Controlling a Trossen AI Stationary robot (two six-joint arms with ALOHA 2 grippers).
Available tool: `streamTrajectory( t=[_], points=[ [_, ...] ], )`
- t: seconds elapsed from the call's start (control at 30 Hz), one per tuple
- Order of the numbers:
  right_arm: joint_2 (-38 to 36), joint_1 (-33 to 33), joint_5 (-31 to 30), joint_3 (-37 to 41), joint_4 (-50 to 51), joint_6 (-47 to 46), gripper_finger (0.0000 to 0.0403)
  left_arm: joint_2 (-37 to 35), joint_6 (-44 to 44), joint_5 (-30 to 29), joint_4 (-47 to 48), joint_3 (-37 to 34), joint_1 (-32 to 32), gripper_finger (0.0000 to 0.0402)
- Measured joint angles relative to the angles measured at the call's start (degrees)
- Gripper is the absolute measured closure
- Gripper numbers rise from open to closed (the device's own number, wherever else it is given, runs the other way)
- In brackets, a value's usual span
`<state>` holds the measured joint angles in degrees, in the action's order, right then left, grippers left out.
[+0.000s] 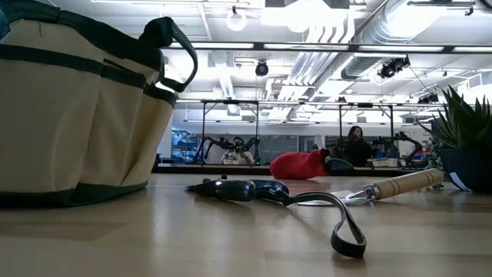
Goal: Pick & Place Garden tools in Gardening bag
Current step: Put the right green shears into the brown gardening bag
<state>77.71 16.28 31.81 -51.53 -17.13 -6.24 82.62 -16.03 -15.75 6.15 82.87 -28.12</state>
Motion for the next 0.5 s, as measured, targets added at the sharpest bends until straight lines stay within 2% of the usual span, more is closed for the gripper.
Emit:
streamTrajectory(
  t=[0.13,0.23,0.37,0.5],
  points=[
    [0.00,0.06,0.02,0.00,-0.95,0.00,0.0365,2.21,-0.05,0.51,-2.29,0.03,0.43,0.0073],
    [-0.02,0.04,-0.46,0.00,-1.09,0.00,0.0365,4.71,-0.53,3.35,-4.77,-0.09,0.42,0.0073],
    [-0.01,0.04,-1.60,0.00,-1.14,-0.09,0.0364,7.21,-3.86,3.30,-10.02,-0.05,0.40,0.0073],
    [-0.02,0.04,-3.14,0.00,-0.94,-0.20,0.0365,7.41,-4.37,5.35,-12.44,-0.11,0.39,0.0073]
  ],
)
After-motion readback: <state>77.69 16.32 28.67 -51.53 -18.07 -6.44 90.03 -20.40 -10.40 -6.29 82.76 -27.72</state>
